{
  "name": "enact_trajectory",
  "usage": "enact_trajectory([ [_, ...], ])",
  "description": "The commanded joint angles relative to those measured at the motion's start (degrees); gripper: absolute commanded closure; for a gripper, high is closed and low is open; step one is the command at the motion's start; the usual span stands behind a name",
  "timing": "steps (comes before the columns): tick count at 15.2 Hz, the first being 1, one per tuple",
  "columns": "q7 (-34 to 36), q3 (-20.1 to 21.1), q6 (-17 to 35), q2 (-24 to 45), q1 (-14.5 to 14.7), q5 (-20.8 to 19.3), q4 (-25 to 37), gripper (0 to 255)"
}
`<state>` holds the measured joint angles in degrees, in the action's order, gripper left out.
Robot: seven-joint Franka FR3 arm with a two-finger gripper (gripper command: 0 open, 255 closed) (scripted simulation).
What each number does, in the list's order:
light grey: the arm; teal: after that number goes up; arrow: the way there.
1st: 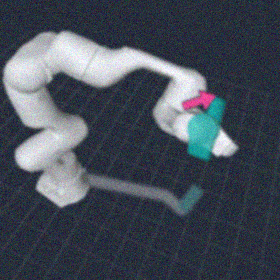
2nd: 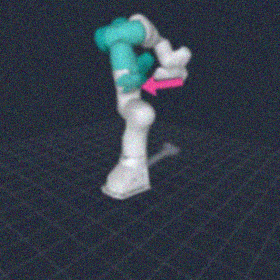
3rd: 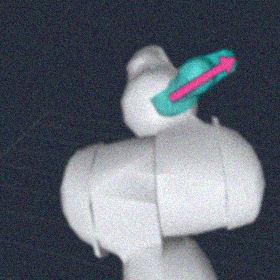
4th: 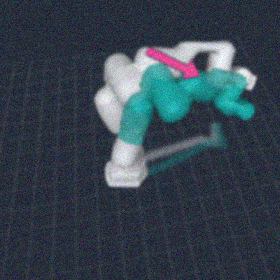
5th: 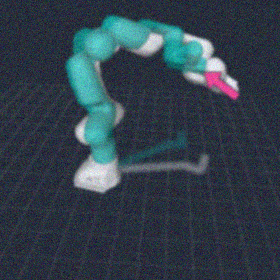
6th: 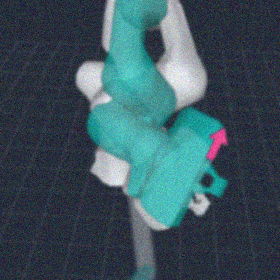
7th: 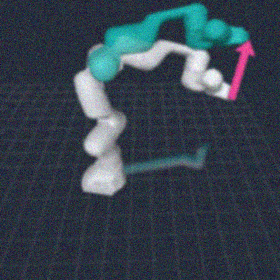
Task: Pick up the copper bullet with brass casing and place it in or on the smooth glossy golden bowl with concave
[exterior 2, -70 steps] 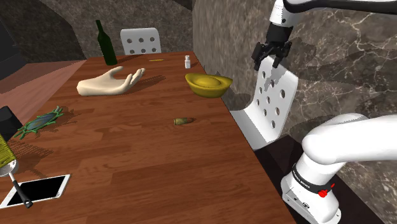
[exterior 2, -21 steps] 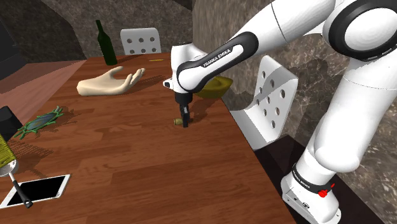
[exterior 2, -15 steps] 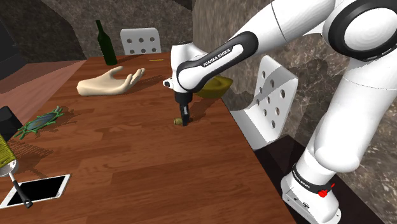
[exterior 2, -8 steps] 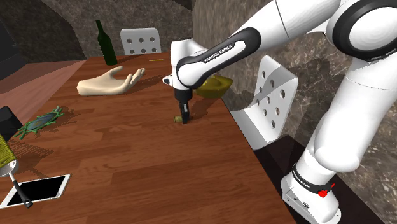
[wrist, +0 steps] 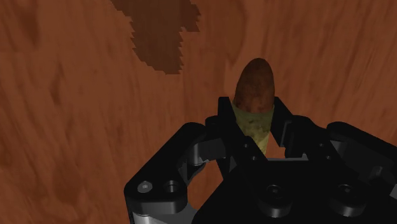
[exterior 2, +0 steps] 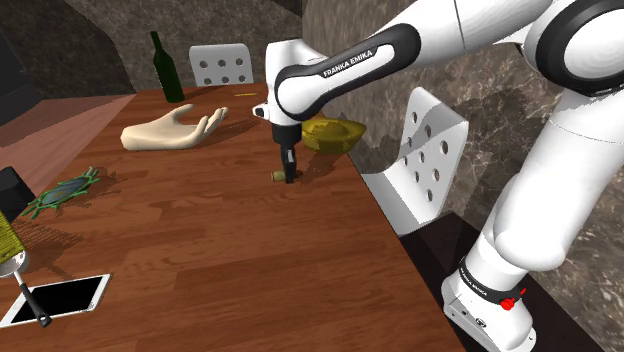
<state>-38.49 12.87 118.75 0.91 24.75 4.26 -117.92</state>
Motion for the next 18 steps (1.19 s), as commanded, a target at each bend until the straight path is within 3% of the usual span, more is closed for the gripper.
enact_trajectory([
  [1, -0.11, -0.08, -1.63, -0.69, -0.09, 0.11, 0.92, 255],
  [18, 0.33, -0.3, -14.42, -3.14, -0.28, 0.31, 11.33, 255],
])
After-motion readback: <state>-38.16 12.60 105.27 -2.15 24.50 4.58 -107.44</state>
